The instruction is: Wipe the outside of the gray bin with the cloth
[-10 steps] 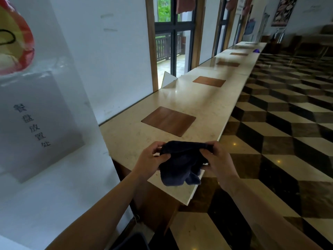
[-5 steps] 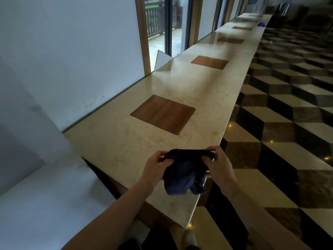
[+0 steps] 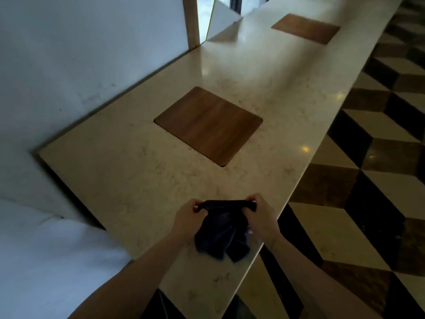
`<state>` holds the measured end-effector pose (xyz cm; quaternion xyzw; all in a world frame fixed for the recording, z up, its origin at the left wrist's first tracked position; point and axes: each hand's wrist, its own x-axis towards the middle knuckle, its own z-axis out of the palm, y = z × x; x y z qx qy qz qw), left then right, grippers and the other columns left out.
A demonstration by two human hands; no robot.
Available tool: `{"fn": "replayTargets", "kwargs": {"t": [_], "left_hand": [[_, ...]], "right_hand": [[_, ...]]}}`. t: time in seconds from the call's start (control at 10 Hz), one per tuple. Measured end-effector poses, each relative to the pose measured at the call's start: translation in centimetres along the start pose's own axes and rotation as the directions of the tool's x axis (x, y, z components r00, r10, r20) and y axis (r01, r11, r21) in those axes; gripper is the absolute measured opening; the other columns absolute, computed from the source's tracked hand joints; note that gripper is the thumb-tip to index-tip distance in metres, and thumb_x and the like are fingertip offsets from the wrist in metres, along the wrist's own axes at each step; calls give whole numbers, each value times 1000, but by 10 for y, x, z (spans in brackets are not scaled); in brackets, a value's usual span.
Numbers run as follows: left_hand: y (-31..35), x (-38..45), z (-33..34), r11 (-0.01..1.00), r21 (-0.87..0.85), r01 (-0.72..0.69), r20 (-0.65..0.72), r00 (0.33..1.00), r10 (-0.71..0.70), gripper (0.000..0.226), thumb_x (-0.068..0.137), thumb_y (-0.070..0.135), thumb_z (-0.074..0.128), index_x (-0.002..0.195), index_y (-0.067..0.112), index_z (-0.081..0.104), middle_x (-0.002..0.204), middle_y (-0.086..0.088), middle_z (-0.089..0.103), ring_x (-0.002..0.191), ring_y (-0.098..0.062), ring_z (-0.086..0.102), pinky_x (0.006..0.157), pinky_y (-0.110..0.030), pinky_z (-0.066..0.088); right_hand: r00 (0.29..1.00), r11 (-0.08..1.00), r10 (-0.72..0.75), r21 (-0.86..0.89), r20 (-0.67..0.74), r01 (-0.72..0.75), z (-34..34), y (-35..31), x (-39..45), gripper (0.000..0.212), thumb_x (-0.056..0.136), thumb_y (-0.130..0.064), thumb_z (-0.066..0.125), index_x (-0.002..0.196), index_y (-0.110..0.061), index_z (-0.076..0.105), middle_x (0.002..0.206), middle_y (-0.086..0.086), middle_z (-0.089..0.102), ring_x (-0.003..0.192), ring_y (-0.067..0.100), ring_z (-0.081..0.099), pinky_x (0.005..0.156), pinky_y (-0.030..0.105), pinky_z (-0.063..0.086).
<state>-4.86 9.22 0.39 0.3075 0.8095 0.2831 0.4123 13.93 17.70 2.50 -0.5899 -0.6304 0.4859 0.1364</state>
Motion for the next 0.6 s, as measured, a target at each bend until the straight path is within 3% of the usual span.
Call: {"fn": "replayTargets", "kwargs": {"t": [0.1, 0.2, 0.3, 0.4, 0.5, 0.6], "left_hand": [[-4, 16, 7, 979, 201, -39, -77, 995, 56, 16, 92, 32, 52, 105, 25, 59, 84, 13, 61, 71, -2, 57, 56, -19, 44], [-7, 22, 11, 948, 313, -57, -141, 984, 105, 21, 91, 39, 50, 106, 27, 59, 89, 11, 60, 77, -10, 59, 63, -26, 48], [-16, 19, 13, 897, 437, -76, -208, 961, 182, 30, 87, 51, 49, 108, 31, 56, 99, 10, 53, 88, -12, 53, 68, -28, 48], [-22, 17, 12, 889, 449, -94, -231, 948, 217, 38, 86, 57, 47, 111, 30, 56, 104, 8, 54, 94, -13, 52, 69, -28, 48], [-25, 7, 3, 860, 470, -201, -281, 889, 361, 42, 86, 55, 47, 113, 25, 58, 110, 1, 60, 97, -20, 55, 71, -32, 53], [-29, -3, -4, 811, 494, -313, -331, 795, 509, 30, 88, 43, 53, 108, 22, 59, 106, -2, 62, 90, -23, 58, 67, -36, 56]], "right_hand": [[991, 969, -129, -209, 21, 130, 11, 2, 26, 13, 92, -17, 56, 96, -27, 49, 84, -2, 62, 69, 12, 58, 55, 34, 49], [983, 921, -183, -351, -3, 170, 19, 4, 31, 10, 92, -23, 54, 97, -28, 47, 88, -4, 58, 74, 17, 57, 60, 38, 50], [966, 839, -256, -506, -39, 202, 28, 11, 31, 15, 94, -28, 54, 107, -23, 51, 104, 0, 55, 92, 24, 55, 67, 41, 51], [969, 833, -242, -521, -43, 185, 30, 12, 30, 21, 95, -29, 55, 114, -20, 54, 115, 4, 54, 104, 27, 52, 75, 42, 51], [958, 838, -270, -512, -93, 186, 27, 12, 25, 32, 94, -33, 58, 124, -21, 53, 133, 5, 47, 120, 32, 40, 94, 46, 43], [922, 846, -364, -461, -135, 267, 24, 7, 19, 36, 92, -33, 62, 125, -22, 54, 137, 5, 45, 125, 33, 36, 99, 47, 38]]}}
